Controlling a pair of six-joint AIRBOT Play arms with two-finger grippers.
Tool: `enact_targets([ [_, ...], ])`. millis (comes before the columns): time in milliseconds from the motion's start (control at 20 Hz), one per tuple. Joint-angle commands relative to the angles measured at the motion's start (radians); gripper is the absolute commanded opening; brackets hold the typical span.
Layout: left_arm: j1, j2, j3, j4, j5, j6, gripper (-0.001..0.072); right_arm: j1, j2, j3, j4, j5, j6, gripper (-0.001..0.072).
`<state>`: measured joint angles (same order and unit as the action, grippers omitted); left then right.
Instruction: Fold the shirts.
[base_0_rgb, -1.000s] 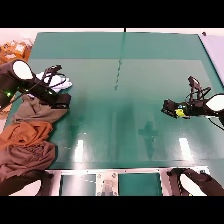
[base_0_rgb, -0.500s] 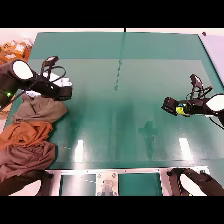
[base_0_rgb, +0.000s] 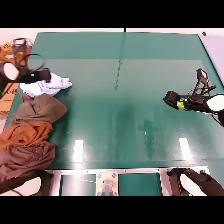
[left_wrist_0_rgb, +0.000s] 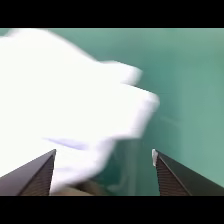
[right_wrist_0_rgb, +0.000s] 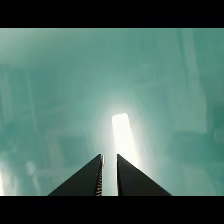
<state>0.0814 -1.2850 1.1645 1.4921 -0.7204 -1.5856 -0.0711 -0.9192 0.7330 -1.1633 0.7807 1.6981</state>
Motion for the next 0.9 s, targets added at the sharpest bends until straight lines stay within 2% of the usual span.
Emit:
enact_targets([
  [0,0.178,-0.101,0.002,-0.041,0.103,-0.015,0.0720,0.001,0.000,0.000,0.000,-0.086,0.000,0.0127],
  [200,0.198,-0.272,0.002,-0.243,0.166,0.124,0.0720,0.001,0.000,0.000,0.000,-0.112,0.000,0.0127],
  [300,0.197,-0.335,0.002,-0.306,0.179,0.155,0.0720,-0.002,0.000,0.000,0.000,-0.112,0.000,0.0127],
  [350,0.197,-0.352,0.002,-0.307,0.180,0.161,0.0706,-0.002,0.000,0.000,0.000,-0.112,0.000,0.0127],
  [400,0.197,-0.362,0.002,-0.308,0.182,0.191,0.0648,-0.005,0.000,0.000,0.000,-0.112,0.000,0.0126],
  [500,0.197,-0.360,0.022,-0.307,0.161,0.238,0.0027,-0.013,0.000,0.000,0.000,-0.110,0.000,0.0117],
  [600,0.197,-0.359,0.108,-0.307,0.061,0.253,0.0019,-0.024,0.000,0.000,0.000,-0.104,0.000,0.0103],
  [650,0.193,-0.354,0.160,-0.311,0.008,0.253,0.0019,-0.035,0.000,0.001,0.000,-0.089,-0.001,0.0032],
  [700,0.182,-0.341,0.227,-0.315,-0.055,0.252,0.0018,-0.053,0.000,0.001,-0.001,-0.065,-0.002,0.0014],
  [850,0.101,-0.242,0.381,-0.322,-0.145,0.233,0.0018,-0.135,0.000,0.012,-0.001,0.027,-0.045,0.0014],
])
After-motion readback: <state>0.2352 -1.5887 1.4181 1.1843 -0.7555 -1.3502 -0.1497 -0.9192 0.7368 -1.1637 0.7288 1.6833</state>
